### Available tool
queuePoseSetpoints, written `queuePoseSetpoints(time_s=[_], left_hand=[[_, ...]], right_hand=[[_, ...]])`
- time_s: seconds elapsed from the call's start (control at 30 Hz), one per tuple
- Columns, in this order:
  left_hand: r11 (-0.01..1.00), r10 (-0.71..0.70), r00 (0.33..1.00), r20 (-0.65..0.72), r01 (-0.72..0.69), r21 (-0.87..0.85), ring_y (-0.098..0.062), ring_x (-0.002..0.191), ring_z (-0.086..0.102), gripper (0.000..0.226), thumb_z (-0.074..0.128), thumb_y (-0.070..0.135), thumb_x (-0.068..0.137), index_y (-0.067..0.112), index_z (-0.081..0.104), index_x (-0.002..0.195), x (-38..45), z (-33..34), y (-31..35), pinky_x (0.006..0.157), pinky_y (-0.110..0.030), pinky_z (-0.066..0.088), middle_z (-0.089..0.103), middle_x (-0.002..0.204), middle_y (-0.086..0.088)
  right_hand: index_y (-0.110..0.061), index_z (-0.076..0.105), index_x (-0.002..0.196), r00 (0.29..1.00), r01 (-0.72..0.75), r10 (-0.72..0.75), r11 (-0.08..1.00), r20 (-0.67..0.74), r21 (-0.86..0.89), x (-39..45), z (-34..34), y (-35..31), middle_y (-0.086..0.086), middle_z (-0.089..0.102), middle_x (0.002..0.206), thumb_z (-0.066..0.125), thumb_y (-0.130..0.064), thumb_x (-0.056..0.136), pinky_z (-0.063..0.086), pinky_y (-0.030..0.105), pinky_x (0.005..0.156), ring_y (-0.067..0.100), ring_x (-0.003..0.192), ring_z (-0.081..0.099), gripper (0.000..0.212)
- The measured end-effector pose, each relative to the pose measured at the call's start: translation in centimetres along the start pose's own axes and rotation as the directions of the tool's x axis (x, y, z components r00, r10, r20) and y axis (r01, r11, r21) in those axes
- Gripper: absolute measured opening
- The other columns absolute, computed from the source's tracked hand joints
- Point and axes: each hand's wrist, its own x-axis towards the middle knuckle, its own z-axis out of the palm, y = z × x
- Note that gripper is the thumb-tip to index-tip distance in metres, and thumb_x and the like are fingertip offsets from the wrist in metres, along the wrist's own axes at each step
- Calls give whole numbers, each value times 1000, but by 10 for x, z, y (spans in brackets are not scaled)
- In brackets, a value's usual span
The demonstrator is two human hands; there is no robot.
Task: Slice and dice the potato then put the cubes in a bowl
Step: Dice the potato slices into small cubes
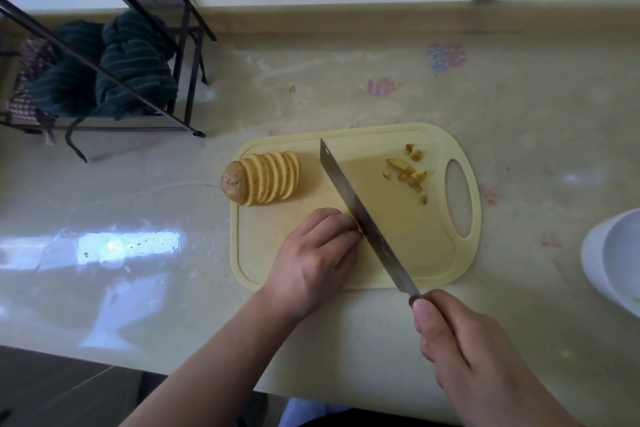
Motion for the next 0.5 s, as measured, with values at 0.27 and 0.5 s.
queuePoseSetpoints(time_s=[0.27,0.5], left_hand=[[1000,7,1000,13,-7,2,-32,93,68,5,73,1,91,-2,77,92,3,-1,-2,88,-34,56,73,99,-13],[1000,1,1000,8,-1,-25,-32,95,70,5,76,-1,88,-3,78,92,5,-1,-3,89,-37,57,74,100,-14]], right_hand=[[-36,44,79,1000,-1,0,996,-3,-85,-3,1,4,4,58,74,11,-86,68,35,21,49,9,50,47,61],[-28,38,71,998,40,-45,989,-33,-144,5,10,4,-12,57,62,15,-70,82,35,26,55,8,55,50,49]])
